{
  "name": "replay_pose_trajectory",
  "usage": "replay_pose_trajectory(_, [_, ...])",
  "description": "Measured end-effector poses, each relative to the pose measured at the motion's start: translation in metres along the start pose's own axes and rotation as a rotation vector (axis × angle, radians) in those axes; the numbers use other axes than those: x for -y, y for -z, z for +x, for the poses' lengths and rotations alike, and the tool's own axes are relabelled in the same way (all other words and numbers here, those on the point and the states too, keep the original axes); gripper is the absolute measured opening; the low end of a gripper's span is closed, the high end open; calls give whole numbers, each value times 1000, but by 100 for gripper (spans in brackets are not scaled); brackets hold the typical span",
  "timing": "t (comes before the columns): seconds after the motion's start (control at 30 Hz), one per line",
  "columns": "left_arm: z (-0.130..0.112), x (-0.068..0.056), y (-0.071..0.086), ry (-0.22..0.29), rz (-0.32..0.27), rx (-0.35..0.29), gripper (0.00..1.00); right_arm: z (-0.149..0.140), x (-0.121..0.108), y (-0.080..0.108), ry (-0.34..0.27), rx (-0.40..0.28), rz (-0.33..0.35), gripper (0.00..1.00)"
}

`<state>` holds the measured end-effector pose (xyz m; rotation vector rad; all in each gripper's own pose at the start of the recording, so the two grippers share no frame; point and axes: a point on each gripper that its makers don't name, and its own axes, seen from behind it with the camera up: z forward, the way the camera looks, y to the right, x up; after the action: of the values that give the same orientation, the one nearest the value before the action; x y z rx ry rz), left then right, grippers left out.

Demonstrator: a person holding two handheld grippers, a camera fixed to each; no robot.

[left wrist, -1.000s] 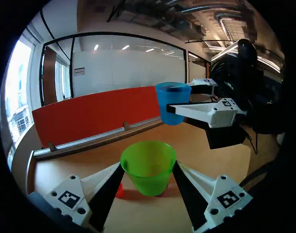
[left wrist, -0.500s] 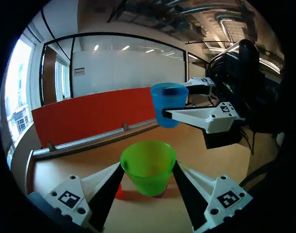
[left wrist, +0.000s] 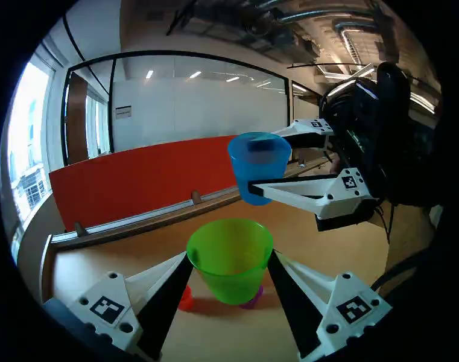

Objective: Pour water

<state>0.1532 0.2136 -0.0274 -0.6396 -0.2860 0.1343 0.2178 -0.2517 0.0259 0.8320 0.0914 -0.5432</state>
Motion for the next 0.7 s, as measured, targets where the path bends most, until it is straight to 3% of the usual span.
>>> replay_pose_trajectory(0.3, [-3, 1, -4, 0, -4, 1, 86, -2, 5, -5, 77, 11, 21, 89])
replay_pose_trajectory(0.7, [-5, 3, -9, 2, 0, 2, 86, 0, 8, -13, 134, 10, 33, 89])
